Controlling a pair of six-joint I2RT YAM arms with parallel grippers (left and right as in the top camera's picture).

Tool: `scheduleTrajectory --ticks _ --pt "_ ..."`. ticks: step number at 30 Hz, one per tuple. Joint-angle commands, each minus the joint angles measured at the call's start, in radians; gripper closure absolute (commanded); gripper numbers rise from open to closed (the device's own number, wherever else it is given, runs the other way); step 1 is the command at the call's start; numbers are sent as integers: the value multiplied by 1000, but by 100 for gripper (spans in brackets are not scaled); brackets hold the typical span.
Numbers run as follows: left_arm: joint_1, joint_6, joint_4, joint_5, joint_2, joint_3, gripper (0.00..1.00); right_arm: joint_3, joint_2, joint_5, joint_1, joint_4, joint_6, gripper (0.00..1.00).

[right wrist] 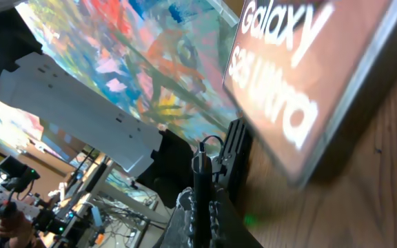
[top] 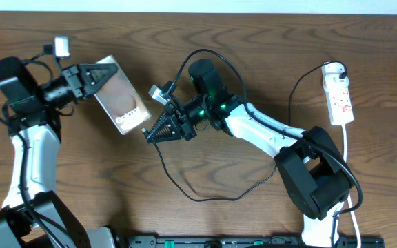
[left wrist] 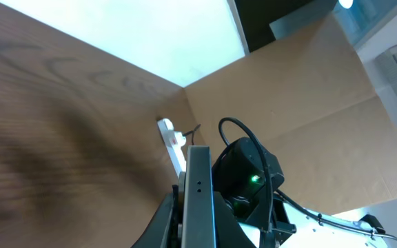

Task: Plug charger to phone and switch on socket
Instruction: 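Push the plug into the phone's port held by the left gripper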

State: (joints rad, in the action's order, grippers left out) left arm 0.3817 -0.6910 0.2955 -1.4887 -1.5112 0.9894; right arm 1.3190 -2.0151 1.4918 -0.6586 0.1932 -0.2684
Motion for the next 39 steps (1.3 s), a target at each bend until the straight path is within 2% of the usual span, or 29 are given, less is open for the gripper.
scheduleTrajectory --ticks 1,11,39 --pt "-28 -28 6 13 0 -4 93 11 -12 3 -11 3 -9 99" --pt "-27 -93 7 18 0 -4 92 11 -12 2 -11 5 -14 99" --pt "-27 -92 40 -46 0 -4 93 11 -12 -23 -10 6 -51 99"
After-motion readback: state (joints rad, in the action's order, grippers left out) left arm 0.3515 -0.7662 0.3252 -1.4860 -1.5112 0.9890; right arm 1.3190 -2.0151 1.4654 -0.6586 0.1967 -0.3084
